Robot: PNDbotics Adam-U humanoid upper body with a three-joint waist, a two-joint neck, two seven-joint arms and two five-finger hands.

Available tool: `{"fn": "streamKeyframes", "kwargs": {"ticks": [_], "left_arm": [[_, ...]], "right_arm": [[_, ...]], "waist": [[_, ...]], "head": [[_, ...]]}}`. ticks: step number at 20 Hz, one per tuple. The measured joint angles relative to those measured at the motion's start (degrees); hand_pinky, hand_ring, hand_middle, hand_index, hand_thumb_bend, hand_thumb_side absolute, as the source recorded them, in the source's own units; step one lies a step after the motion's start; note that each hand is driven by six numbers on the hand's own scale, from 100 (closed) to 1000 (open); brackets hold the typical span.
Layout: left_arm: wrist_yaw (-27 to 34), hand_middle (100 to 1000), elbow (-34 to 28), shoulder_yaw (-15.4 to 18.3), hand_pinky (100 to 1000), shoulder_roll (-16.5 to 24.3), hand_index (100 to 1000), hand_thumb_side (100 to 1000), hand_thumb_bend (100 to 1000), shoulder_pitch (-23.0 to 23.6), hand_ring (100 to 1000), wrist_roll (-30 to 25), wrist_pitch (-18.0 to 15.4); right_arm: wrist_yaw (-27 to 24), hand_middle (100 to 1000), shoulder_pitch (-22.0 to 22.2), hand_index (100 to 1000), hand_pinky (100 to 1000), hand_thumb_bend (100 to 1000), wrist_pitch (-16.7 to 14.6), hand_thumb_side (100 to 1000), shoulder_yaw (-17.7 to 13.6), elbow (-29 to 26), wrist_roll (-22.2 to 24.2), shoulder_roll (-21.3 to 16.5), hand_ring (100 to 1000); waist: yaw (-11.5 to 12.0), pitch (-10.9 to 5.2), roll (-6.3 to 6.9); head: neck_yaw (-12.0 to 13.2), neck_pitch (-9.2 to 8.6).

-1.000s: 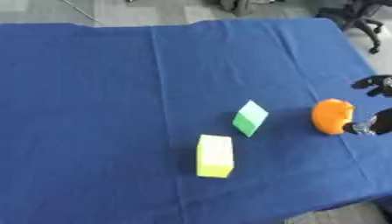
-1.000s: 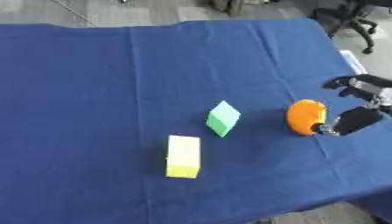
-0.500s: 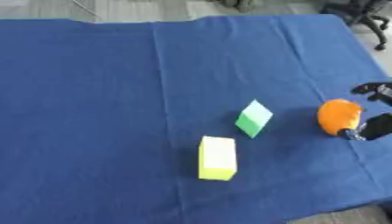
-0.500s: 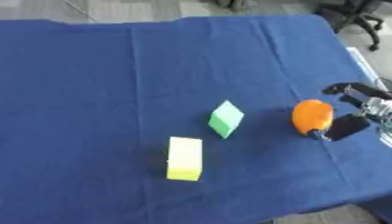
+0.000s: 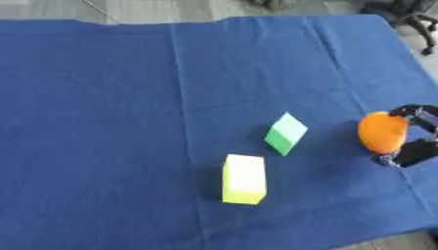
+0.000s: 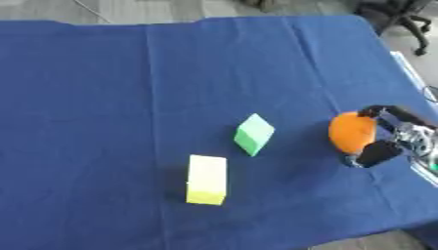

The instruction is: Pick up the objects with one hand, pass them to the other hand, and then place them into the box on the other side of the table.

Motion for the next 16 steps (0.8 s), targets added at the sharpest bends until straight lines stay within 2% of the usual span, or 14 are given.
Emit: {"fn": "streamKeyframes", "kwargs": {"ticks": [2, 5, 8, 13, 16], "left_arm": [[-0.2, 723, -0.1, 0.0, 980, 0.0, 900, 773, 100, 0.0, 1000, -0.2, 0.0], [-0.4, 721, -0.1, 0.0, 981, 0.0, 900, 774, 100, 0.0, 1000, -0.3, 0.1], [-0.4, 720, -0.1, -0.1, 981, 0.0, 899, 773, 100, 0.0, 1000, -0.6, 0.3], [-0.4, 708, -0.1, -0.4, 981, -0.1, 898, 775, 100, -0.3, 1000, -1.0, 0.2], [-0.4, 707, -0.1, -0.4, 981, -0.3, 897, 774, 100, -0.3, 1000, -1.2, 0.3]], "right_arm": [[0.9, 887, -0.4, 875, 985, 331, 1.3, 100, -0.3, 0.0, -1.3, 0.8, 894], [1.6, 845, -0.5, 851, 978, 126, 3.2, 100, -0.3, 0.0, -3.7, 1.7, 853], [2.6, 801, -0.7, 822, 1000, 100, 4.9, 100, -0.4, 0.0, -6.3, 2.0, 819], [5.9, 575, -0.7, 607, 1000, 183, 7.8, 100, 0.2, 0.0, -10.5, 2.1, 671], [8.5, 538, -0.9, 552, 1000, 151, 9.2, 100, 0.8, 0.0, -13.2, 2.2, 596]], "waist": [[0.4, 0.36, 0.14], [0.5, 0.46, 0.14], [0.6, 0.60, 0.14], [0.9, 0.65, 0.29], [0.9, 0.65, 0.27]], "head": [[-0.4, -0.35], [-0.8, -0.70], [-1.0, -1.00], [-1.0, -1.46], [-1.2, -1.47]]}}
